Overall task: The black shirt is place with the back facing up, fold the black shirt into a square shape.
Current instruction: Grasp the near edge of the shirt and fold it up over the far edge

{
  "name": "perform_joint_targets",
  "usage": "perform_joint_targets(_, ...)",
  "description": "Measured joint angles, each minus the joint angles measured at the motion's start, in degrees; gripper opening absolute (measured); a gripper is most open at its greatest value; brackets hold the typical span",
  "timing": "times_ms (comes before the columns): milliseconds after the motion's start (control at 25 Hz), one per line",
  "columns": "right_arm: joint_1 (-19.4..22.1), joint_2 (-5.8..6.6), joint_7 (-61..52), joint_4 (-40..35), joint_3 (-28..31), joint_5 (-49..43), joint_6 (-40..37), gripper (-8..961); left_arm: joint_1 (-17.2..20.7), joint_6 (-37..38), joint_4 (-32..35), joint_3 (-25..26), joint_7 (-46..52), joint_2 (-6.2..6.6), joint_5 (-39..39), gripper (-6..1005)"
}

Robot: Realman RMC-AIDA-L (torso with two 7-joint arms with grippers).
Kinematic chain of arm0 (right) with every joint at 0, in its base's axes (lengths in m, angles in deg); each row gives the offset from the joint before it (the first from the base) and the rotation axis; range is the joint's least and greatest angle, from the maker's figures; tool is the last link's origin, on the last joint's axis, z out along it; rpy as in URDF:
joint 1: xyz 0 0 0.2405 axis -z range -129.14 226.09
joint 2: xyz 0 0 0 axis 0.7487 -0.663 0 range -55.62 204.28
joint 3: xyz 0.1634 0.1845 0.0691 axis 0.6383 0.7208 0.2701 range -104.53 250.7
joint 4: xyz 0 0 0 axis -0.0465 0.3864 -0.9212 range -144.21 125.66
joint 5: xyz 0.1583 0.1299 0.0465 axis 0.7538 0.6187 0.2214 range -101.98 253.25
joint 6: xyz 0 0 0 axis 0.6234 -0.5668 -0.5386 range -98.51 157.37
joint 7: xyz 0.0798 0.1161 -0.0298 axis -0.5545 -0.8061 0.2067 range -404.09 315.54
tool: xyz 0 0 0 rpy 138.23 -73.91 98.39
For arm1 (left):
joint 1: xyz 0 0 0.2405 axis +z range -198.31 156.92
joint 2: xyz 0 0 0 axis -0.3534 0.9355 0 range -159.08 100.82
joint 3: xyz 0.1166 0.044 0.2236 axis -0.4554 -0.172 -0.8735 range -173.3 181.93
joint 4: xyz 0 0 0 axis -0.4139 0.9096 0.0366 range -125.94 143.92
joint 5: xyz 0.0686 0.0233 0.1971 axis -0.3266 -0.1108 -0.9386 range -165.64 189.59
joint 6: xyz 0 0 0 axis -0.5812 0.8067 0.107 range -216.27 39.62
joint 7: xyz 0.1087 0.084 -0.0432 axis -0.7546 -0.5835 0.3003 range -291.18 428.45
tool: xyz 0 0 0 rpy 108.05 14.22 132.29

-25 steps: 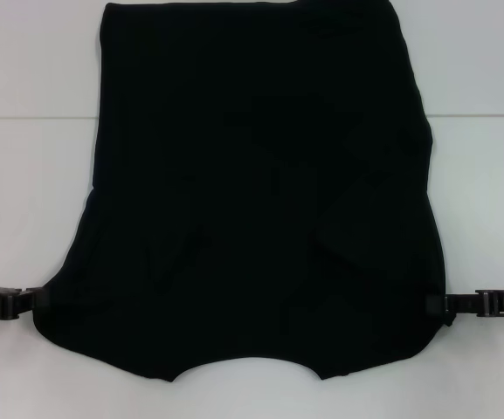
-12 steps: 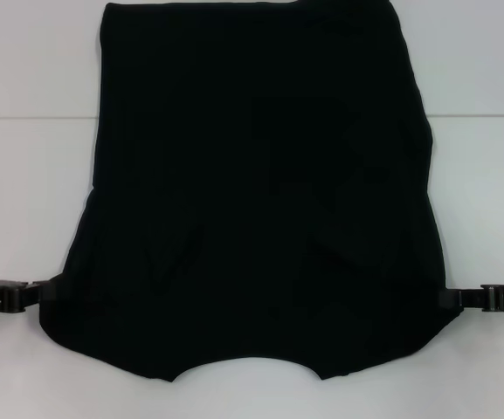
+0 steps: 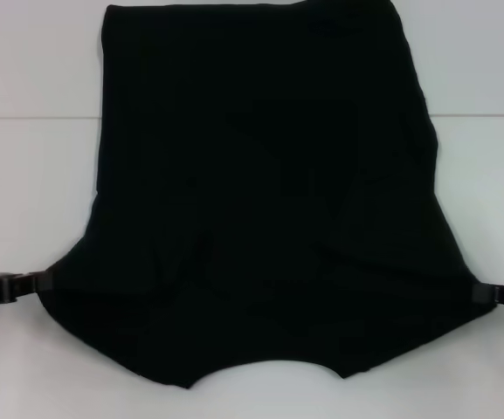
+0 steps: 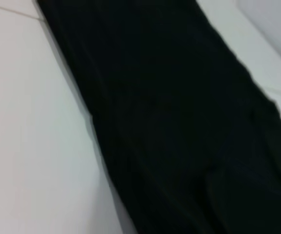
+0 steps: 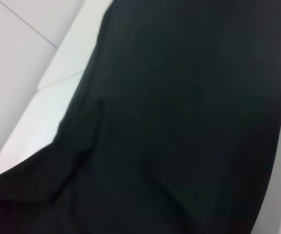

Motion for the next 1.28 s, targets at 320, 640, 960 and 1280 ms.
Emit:
perform_joint_targets(320, 4.93, 0.53, 6.34, -1.04, 6.04, -0.06, -7.36, 42, 1.98, 7.97, 0.10, 10.37, -0.28, 1.13, 0.28, 29)
perform_joint_targets(640, 9.83, 0.53, 11.58, -1.04, 7.39, -0.27, -14.04, 43, 5.34, 14.50, 0.69, 12.36, -0.54, 0.94, 0.28, 29)
perform_joint_targets(960, 11.67, 1.03, 14.00, -1.16, 9.73, -0.38, -17.92, 42, 6.29, 17.44, 0.68, 13.18, -0.01, 0.54, 0.68, 28)
perform_joint_targets(1280, 5.72, 2.29, 13.43, -1.38, 15.51, 0.05, -17.73, 43, -0.79, 14.85, -2.41, 13.53, 1.85, 2.80, 4.82, 28)
